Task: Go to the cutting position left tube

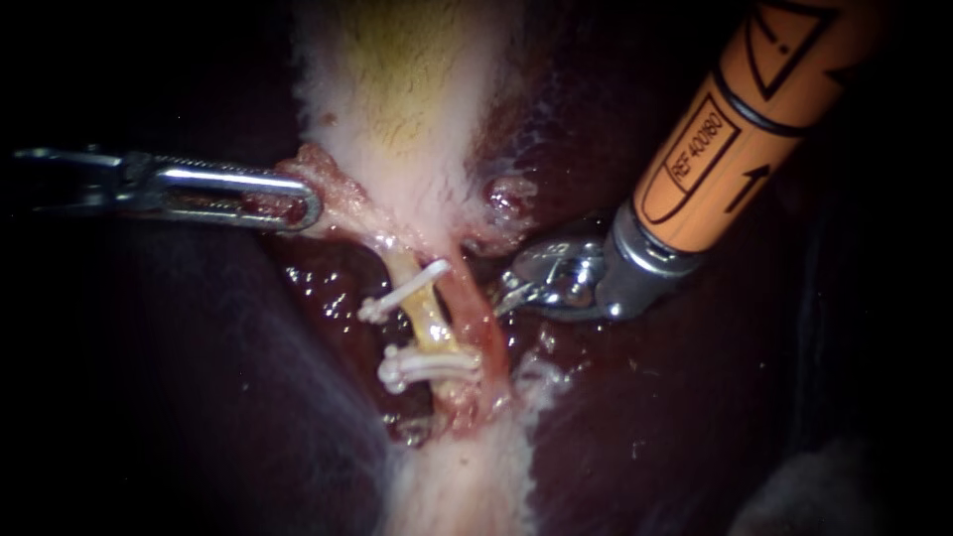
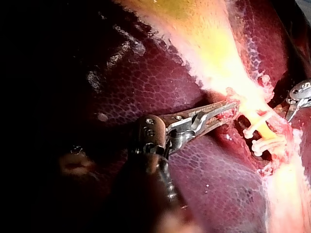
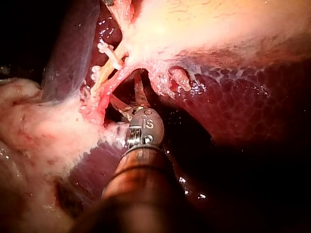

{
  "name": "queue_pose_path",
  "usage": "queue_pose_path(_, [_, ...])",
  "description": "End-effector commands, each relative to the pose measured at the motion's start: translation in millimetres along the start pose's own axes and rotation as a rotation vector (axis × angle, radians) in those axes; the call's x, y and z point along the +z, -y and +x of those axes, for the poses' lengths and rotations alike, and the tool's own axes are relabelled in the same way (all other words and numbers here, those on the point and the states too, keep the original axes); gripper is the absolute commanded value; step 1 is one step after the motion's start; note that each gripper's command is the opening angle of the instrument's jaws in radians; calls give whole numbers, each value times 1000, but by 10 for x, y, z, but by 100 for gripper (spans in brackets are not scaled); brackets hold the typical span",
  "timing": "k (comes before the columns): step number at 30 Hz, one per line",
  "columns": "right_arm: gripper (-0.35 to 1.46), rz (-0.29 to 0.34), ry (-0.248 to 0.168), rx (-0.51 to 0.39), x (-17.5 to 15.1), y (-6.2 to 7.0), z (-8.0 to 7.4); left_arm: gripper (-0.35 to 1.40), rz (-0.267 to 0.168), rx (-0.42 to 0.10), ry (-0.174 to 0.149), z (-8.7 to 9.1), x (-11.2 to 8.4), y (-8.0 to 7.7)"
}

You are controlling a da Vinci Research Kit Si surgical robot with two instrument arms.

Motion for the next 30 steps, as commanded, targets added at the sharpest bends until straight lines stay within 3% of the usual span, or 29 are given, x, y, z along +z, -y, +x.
queue_pose_path(1, [101, -17, 7, -13, -3, -1, -1, -35, -1, 0, 0, 0, 0, 0])
queue_pose_path(10, [106, -64, 36, -64, -34, -1, -14, -35, -1, 0, 1, 0, -1, 1])
queue_pose_path(17, [106, -62, 33, -71, -62, 8, -8, -35, -1, 0, 1, 0, -1, 1])
queue_pose_path(27, [114, -18, -49, -51, -60, 50, 17, -35, -1, 0, 1, 0, -1, 1])
queue_pose_path(30, [116, -15, -52, -48, -53, 62, 25, -35, -1, 0, 1, 0, -1, 1])
